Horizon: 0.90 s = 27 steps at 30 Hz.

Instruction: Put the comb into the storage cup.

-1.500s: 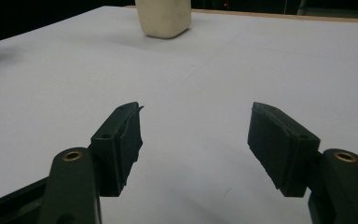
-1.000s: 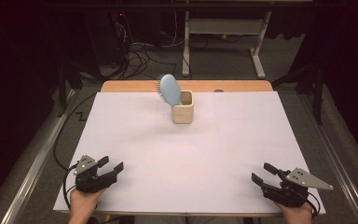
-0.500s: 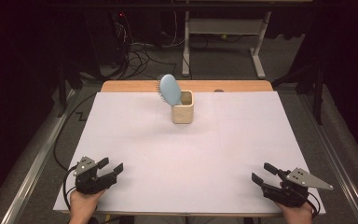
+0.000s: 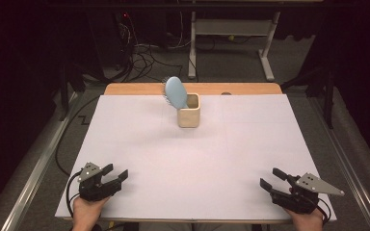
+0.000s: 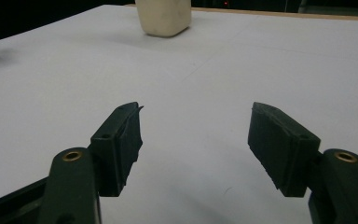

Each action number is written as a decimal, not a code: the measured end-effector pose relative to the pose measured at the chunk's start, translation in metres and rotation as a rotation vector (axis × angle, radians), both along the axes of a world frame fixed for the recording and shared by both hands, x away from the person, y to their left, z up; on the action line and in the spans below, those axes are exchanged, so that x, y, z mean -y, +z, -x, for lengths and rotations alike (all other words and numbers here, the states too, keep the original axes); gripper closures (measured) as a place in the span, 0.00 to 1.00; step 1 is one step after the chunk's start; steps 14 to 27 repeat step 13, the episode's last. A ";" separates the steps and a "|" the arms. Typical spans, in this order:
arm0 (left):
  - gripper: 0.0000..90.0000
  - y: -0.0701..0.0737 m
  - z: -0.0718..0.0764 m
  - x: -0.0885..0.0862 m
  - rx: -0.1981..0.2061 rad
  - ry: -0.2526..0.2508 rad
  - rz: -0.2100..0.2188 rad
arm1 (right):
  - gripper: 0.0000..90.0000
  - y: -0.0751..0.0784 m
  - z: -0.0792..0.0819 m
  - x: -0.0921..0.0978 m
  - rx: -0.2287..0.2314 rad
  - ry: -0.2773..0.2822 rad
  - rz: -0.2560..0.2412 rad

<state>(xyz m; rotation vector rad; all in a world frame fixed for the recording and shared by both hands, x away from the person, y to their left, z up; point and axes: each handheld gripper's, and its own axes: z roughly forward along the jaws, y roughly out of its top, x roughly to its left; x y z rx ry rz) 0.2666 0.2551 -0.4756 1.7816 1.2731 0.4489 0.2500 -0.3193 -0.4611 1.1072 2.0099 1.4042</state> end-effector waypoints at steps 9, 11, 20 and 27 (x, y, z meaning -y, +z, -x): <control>0.37 -0.001 0.000 0.002 0.002 -0.006 -0.006 | 0.39 0.000 0.000 0.000 -0.002 -0.001 0.000; 0.37 -0.001 0.000 0.002 0.004 -0.007 -0.008 | 0.39 0.000 0.000 0.000 -0.003 -0.001 -0.001; 0.37 -0.001 0.000 0.002 0.002 -0.007 -0.012 | 0.39 0.000 0.000 0.000 -0.002 0.000 0.000; 0.37 -0.001 0.000 0.002 0.002 -0.007 -0.012 | 0.39 0.000 0.000 0.000 -0.002 0.000 0.000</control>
